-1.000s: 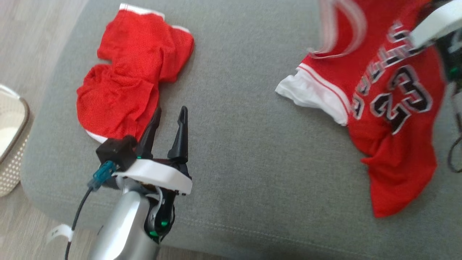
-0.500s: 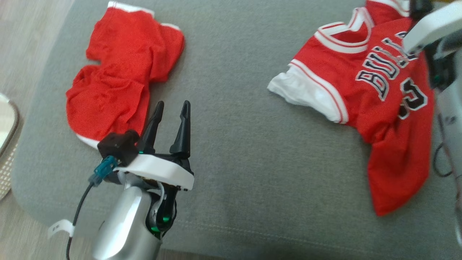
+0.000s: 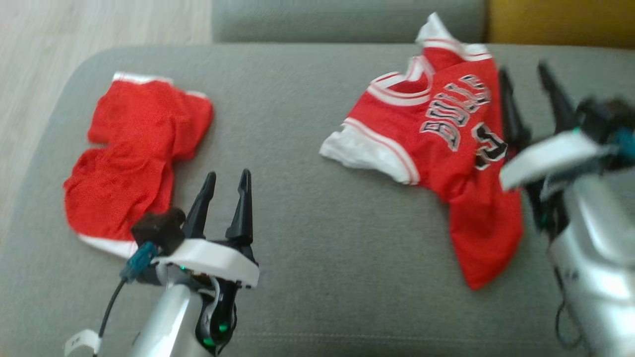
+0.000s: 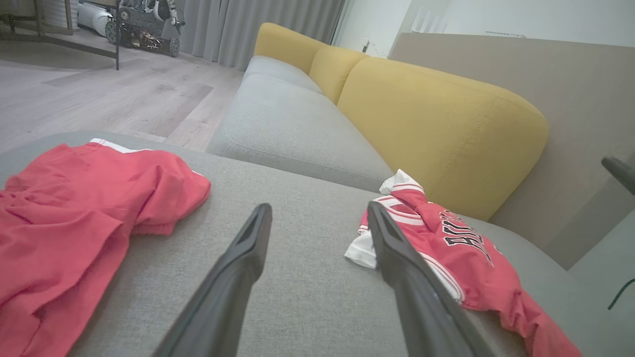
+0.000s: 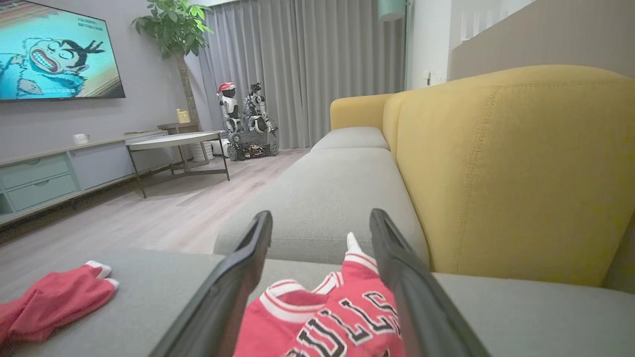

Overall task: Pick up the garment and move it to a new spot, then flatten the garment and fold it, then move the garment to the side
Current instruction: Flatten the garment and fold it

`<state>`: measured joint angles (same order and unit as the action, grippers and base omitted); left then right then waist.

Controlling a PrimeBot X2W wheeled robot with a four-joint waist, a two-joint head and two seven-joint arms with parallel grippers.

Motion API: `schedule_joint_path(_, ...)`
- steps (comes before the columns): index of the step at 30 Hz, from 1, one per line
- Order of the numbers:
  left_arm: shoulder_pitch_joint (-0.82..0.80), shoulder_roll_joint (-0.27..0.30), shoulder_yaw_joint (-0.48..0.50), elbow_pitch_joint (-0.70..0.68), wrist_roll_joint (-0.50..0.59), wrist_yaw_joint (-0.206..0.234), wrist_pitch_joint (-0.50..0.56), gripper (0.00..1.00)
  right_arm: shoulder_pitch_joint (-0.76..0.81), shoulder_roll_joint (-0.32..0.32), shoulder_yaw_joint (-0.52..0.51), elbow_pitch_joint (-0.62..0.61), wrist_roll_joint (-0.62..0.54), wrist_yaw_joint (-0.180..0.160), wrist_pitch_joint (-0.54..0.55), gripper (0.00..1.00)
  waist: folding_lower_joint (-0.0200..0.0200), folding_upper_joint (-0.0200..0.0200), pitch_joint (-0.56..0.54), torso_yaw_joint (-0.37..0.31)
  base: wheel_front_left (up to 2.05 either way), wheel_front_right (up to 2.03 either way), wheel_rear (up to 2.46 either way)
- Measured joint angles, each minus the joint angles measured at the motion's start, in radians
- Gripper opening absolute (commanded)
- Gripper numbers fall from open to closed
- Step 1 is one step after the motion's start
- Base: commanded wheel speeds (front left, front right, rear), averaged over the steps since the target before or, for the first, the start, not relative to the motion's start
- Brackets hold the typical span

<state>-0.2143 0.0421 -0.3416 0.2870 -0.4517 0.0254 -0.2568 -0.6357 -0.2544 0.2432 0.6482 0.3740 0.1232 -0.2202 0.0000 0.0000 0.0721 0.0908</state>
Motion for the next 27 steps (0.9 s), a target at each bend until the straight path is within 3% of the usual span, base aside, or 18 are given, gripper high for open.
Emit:
schedule_joint_path(7, 0.03, 0.0, 0.006, -0.016, 0.0, 0.002, 0.0, 1.0, 0.284, 0.065, -0.099, -0.173, -0.033, 0.0, 0.01, 1.0, 0.0, 0.0, -0.043, -0.088, 0.0, 0.0, 0.0)
schedule_joint_path(13, 0.03, 0.0, 0.007, -0.018, 0.0, 0.001, 0.0, 1.0, 0.429, 0.142, -0.196, -0.238, -0.089, 0.0, 0.034, 1.0, 0.0, 0.0001, -0.024, -0.121, 0.0, 0.0, 0.0)
schedule_joint_path(21, 0.028, 0.0, 0.007, -0.018, 0.012, -0.009, 0.0, 1.0, 0.446, 0.183, -0.286, -0.255, -0.12, 0.0, 0.076, 1.0, 0.0, 0.0, 0.023, -0.123, 0.0, 0.0, 0.0)
schedule_joint_path(27, 0.022, 0.0, 0.004, -0.013, 0.022, -0.023, 0.0, 1.0, 0.381, 0.192, -0.364, -0.171, -0.117, 0.0, 0.148, 1.0, 0.0, 0.0, 0.06, -0.099, 0.0, 0.0, 0.0)
